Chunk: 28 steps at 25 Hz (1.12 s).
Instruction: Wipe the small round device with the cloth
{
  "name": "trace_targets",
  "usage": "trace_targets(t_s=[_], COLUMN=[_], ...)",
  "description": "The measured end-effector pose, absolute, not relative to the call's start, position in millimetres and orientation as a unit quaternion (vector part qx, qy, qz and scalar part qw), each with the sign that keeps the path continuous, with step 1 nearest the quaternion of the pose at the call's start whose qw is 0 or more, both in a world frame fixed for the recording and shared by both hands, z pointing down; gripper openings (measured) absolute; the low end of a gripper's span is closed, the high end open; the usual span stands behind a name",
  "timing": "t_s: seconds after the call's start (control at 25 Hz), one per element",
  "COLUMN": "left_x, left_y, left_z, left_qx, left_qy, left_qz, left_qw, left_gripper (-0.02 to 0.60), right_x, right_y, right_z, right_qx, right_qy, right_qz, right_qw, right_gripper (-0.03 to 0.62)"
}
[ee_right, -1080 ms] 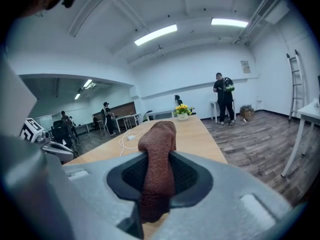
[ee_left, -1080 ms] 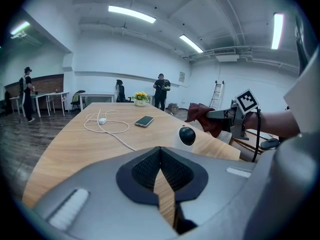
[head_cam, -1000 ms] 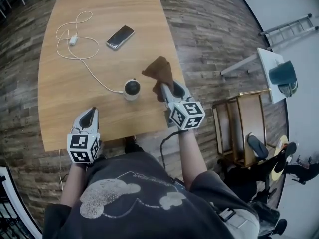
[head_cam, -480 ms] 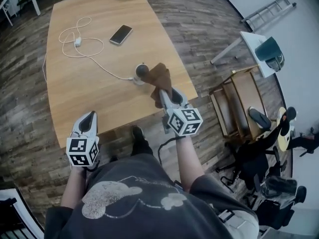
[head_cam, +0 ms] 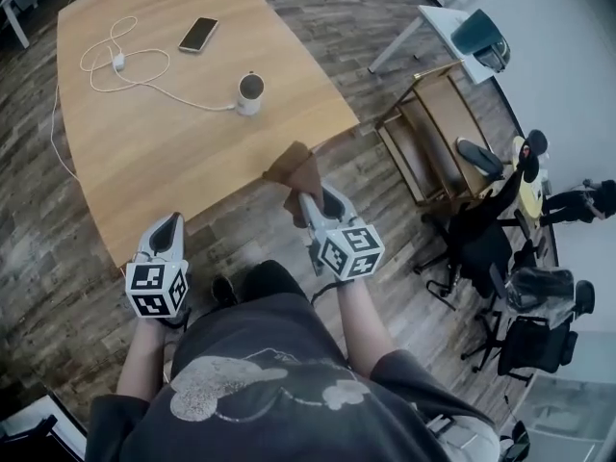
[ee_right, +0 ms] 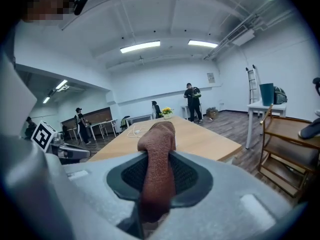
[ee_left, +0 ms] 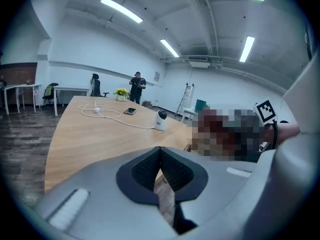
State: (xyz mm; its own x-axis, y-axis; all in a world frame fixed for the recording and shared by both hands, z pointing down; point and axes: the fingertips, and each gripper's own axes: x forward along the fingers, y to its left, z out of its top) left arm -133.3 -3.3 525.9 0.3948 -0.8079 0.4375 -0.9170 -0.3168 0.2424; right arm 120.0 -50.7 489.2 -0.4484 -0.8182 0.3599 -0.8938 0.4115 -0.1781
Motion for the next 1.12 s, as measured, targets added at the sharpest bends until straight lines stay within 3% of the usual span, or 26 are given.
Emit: trace_targets(t_s=[0.44,1.12], left_x=[-98.0,2.0], left_y=[28.6,242.9], left_z=[498.2,471.5], left_qx=[0.823,0.849], left_qy=[-0.524,-0.492], left_qz=[0.105,0.095], left_qw=[0.192,0.168], left_gripper=[0.018,0.018], right_x=[138.3,192.5], right_y=[12.7,255.8], right_z=[475.2,490.7], right_qx=[0.531,0.502], right_qy=[-0.829,-0.841], right_qz=[0.165,0.168], right_qw=[0.064,0.109], right_gripper=[0.082,0.082])
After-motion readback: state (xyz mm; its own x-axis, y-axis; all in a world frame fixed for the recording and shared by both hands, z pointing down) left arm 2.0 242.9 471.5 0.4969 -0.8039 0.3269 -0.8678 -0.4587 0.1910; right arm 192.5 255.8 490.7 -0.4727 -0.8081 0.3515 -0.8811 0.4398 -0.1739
